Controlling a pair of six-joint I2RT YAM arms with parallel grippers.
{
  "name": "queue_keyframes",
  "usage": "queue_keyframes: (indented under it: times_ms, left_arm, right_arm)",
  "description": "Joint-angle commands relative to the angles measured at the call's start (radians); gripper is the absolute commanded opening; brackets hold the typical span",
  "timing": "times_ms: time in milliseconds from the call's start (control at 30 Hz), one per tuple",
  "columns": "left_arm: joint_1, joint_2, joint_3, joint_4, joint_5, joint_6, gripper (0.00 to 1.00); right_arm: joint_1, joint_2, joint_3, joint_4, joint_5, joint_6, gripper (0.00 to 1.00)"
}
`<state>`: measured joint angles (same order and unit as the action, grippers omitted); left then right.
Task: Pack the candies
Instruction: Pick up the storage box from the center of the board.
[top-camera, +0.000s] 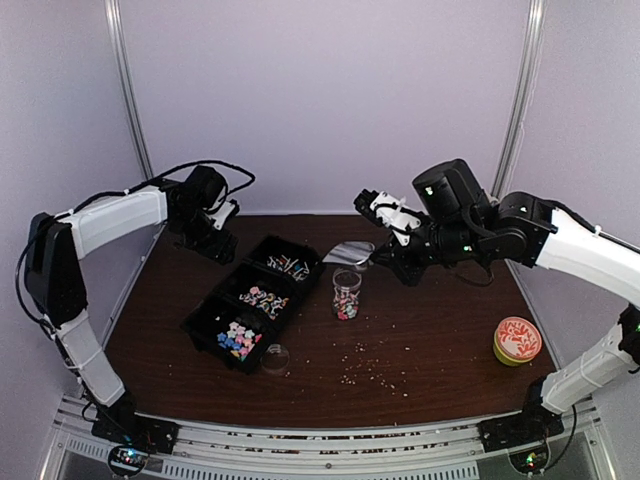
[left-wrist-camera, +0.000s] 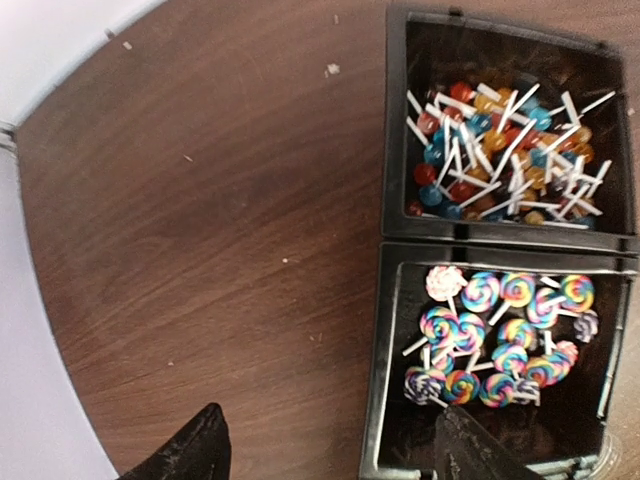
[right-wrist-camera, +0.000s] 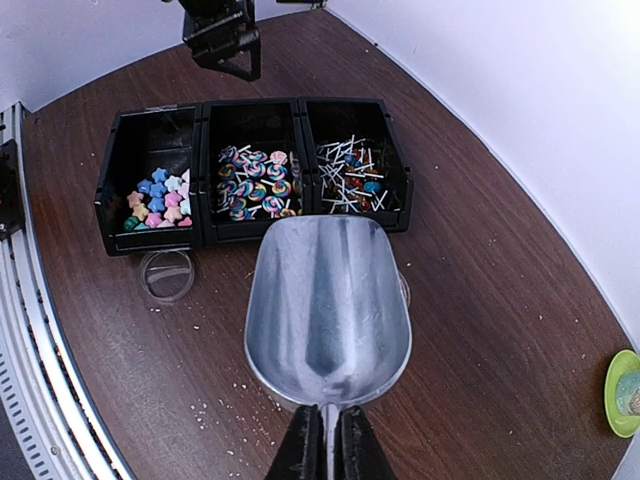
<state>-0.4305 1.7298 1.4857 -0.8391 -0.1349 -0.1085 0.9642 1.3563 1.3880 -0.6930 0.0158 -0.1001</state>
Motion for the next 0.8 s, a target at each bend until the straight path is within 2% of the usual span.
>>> queue_keyframes:
  times_ms: [0, 300, 500, 767]
  left_arm:
    - [0.024, 0.103, 0.067, -0.008, 0.047, 0.015, 0.72]
    - [0.042, 0.286, 0.138, 0.009, 0.119, 0.017, 0.66]
    - [0.041, 0.331, 0.13, 0.026, 0.154, 0.014, 0.59]
    - [0.041, 0.374, 0.126, 0.03, 0.168, 0.022, 0.41]
  right_arm:
    - [-0.004, -0.043, -0.003, 0.009, 0.005, 0.016, 0.0]
    - [-0.004, -0.041, -0.017, 0.015, 0.001, 0.025, 0.0]
    - [-0.003, -0.028, -0.014, 0.018, 0.0, 0.026, 0.0]
    - [-0.004, -0.008, -0.003, 0.015, -0.005, 0.026, 0.0]
